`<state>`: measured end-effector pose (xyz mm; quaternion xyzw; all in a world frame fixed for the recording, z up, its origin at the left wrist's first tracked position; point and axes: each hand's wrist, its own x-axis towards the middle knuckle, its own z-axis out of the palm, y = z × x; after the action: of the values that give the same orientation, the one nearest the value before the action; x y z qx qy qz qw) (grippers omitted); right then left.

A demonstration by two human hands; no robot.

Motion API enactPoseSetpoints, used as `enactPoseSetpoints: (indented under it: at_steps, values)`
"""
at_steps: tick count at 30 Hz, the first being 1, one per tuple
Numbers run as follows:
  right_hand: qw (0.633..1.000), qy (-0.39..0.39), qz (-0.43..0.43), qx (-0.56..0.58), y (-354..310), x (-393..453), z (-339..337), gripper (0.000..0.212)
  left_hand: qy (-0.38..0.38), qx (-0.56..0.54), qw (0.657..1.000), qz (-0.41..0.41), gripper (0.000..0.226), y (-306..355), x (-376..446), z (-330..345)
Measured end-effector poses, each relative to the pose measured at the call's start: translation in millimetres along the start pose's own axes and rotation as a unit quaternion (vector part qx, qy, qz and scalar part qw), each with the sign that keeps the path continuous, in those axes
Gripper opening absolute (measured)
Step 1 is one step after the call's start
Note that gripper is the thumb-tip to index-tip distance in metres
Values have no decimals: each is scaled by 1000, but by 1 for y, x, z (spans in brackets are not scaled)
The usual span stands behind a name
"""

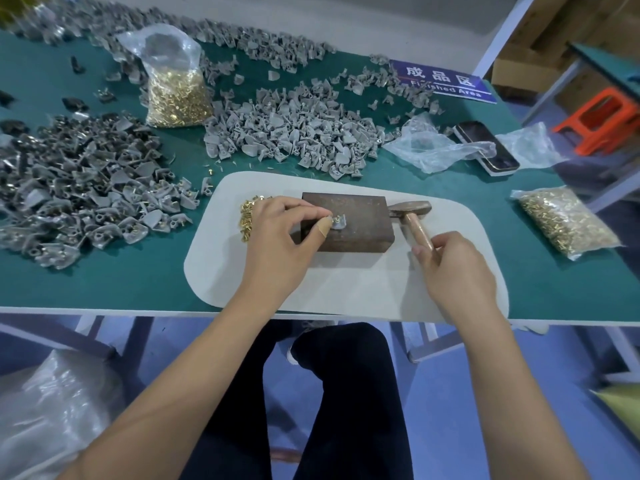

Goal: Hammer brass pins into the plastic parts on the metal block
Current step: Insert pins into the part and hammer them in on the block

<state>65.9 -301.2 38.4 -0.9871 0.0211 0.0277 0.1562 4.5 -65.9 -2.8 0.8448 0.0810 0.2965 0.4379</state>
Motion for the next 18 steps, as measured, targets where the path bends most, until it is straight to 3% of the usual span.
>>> enactPoseSetpoints:
  at_steps: [4,9,13,18]
  values:
    - [998,39,-34,-21,3,0,-15,28,1,1,1000,-2,11,1,0,-1]
    - [966,43,-123,223,-2,-21,-25,15,-1,-6,1000,-2,11,3,-2,-2]
    - [970,86,-179,137,-12,-35,-34,23,-4,3,1000,2,13,4,-2,-4]
    - [924,-40,-223,309,-27,-41,-36,20,-6,-3,1000,4,11,3,-2,-3]
